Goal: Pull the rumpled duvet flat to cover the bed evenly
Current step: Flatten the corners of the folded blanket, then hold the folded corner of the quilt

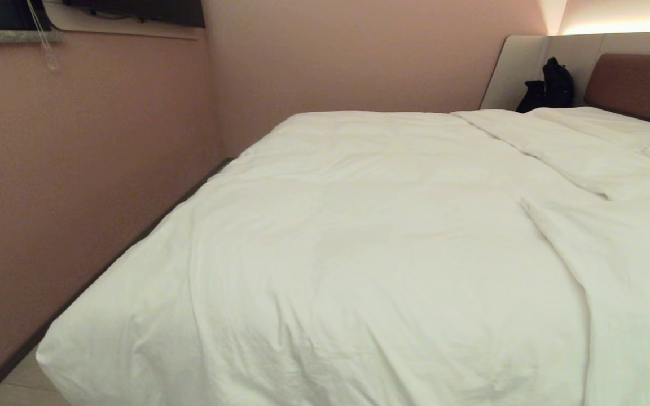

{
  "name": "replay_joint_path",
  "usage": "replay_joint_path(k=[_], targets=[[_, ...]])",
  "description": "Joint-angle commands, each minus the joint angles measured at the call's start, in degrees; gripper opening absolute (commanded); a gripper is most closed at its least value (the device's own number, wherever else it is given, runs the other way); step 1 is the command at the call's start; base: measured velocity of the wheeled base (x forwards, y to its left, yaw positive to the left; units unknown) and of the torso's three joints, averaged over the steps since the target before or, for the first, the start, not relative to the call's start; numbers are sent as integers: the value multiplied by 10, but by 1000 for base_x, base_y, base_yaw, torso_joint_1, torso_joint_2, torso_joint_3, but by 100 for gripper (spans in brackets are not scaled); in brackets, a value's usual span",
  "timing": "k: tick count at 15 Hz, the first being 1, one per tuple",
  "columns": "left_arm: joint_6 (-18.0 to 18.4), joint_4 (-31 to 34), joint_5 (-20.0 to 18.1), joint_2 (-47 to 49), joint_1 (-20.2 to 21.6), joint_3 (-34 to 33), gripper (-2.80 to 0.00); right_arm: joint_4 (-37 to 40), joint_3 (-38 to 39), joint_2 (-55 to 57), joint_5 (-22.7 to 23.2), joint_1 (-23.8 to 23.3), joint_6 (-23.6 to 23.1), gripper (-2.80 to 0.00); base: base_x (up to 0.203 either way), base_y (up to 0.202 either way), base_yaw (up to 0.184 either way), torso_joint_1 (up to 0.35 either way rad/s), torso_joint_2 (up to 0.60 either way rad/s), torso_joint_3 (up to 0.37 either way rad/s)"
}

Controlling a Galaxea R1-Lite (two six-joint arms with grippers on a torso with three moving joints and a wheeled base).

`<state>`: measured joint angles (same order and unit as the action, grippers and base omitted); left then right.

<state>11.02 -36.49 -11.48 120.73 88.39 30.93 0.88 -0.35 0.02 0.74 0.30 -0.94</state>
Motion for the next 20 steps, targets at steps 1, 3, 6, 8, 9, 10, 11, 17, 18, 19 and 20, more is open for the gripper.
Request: replay_joint_path(k=[1,3,6,8,9,10,11,17,18,19,20], targets=[[0,-2,-22,-43,0,-14,0,0,0,0,0,0,0,-280,0,0,0,0,0,0],[0,-1,-80,-87,0,-33,0,0,0,1,0,0,0,-280,0,0,0,0,0,0],[-4,3,-158,-162,-12,-54,0,0,0,1,0,0,0,-280,0,0,0,0,0,0],[-20,4,-191,-222,-41,-64,0,0,0,1,0,0,0,-280,0,0,0,0,0,0],[-32,4,-206,-239,-55,-66,0,0,0,1,0,0,0,-280,0,0,0,0,0,0],[-47,4,-216,-262,-67,-64,0,0,0,0,0,0,0,-280,0,0,0,0,0,0],[-64,4,-222,-295,-85,-59,0,0,0,1,0,0,0,-280,0,0,0,0,0,0],[-167,39,-225,-443,-212,-38,-280,0,0,1,0,0,0,-280,0,0,0,0,0,0],[-175,59,-225,-459,-222,-31,-280,0,0,1,0,0,0,-280,0,0,0,0,0,0],[-181,76,-228,-476,-229,-23,-280,0,0,1,0,0,0,-280,0,0,0,0,0,0],[-186,91,-230,-488,-235,-16,-280,0,0,0,0,0,0,-280,0,0,0,0,0,0]])
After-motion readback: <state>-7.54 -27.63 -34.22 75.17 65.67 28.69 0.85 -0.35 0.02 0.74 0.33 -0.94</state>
